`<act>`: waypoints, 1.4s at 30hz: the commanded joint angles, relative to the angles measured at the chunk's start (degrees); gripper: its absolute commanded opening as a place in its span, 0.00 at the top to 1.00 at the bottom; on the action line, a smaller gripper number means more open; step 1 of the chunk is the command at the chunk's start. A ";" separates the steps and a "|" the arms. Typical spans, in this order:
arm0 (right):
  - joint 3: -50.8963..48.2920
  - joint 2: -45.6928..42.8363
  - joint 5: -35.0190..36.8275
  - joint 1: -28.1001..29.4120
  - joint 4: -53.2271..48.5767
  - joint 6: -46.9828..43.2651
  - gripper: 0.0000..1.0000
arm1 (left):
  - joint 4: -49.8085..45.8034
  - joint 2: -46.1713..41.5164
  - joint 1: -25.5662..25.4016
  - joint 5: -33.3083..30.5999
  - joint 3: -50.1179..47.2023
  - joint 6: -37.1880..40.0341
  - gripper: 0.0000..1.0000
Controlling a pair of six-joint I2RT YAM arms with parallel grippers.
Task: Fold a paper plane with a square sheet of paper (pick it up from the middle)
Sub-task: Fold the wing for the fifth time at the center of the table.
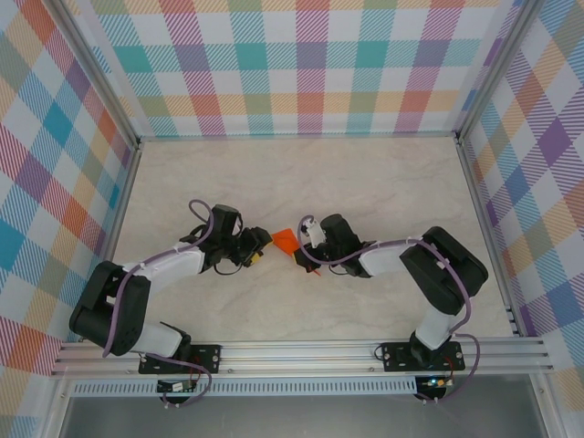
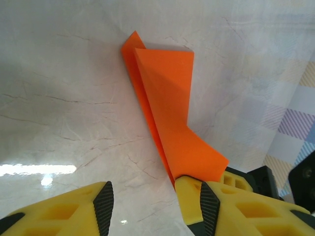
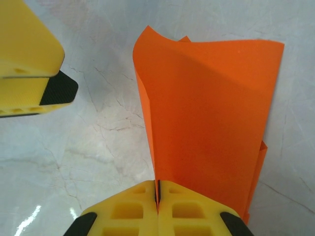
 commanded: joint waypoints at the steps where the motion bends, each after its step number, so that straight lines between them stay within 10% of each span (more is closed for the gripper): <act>1: 1.62 1.39 -6.44 -0.78 0.38 6.03 0.96 | 7.62 1.10 -1.00 1.86 -0.97 -1.45 0.51; 42: 5.02 11.85 -22.42 -6.95 7.44 26.62 0.99 | 18.49 4.36 -5.02 -2.54 -4.84 0.58 0.63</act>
